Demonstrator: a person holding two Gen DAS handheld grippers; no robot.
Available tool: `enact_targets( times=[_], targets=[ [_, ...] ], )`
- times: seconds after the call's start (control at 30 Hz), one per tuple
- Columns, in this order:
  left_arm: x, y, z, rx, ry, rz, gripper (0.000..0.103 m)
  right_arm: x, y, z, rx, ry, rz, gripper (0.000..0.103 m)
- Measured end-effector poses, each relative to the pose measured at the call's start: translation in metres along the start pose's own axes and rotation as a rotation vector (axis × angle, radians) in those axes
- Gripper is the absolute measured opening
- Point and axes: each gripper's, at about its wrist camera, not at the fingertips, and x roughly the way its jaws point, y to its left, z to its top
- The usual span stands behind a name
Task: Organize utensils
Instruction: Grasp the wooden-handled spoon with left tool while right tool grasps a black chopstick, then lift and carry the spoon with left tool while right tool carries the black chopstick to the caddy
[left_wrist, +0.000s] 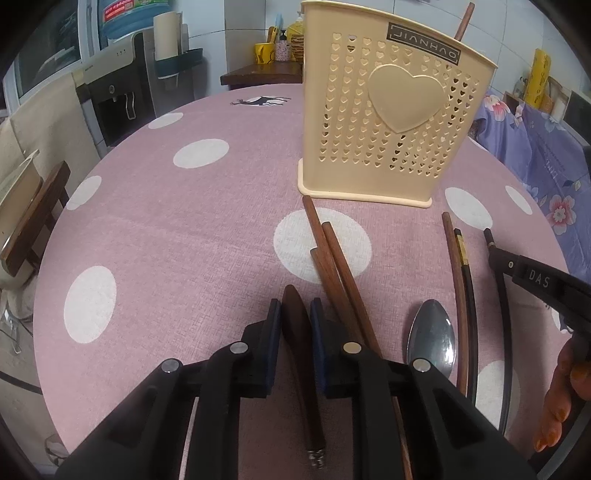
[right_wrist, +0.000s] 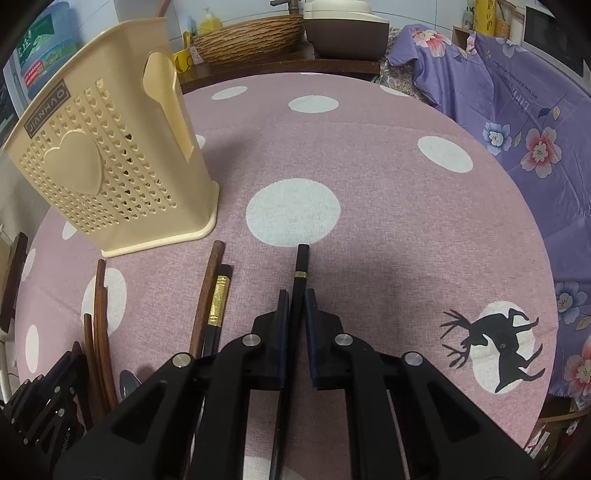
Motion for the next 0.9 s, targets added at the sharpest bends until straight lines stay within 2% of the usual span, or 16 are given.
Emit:
enact_targets(
  times=[0.13, 0.3, 0.5, 0.7, 0.9],
  targets=[
    [0.001, 0.001, 0.0, -0.005, 0.0, -0.006, 0.016, 0.0, -0.001, 0.0, 0.008, -0.004, 0.018, 0.009],
    [0.001, 0.007, 0.002, -0.029, -0.003, -0.039, 0.016, 0.0, -0.006, -0.001, 0.035, -0.004, 0.093, 0.009],
    [-0.008, 0.013, 0.006, -0.042, -0.048, -0.085, 0.016, -0.009, -0.011, -0.001, 0.053, -0.039, 0.156, 0.009],
    [-0.031, 0.018, 0.017, -0.046, -0.119, -0.101, 0.016, -0.038, -0.015, 0.003, 0.054, -0.097, 0.219, 0.008],
    [-0.064, 0.028, 0.031, -0.048, -0.21, -0.109, 0.016, -0.09, -0.018, 0.011, 0.025, -0.214, 0.274, 0.008]
  ],
)
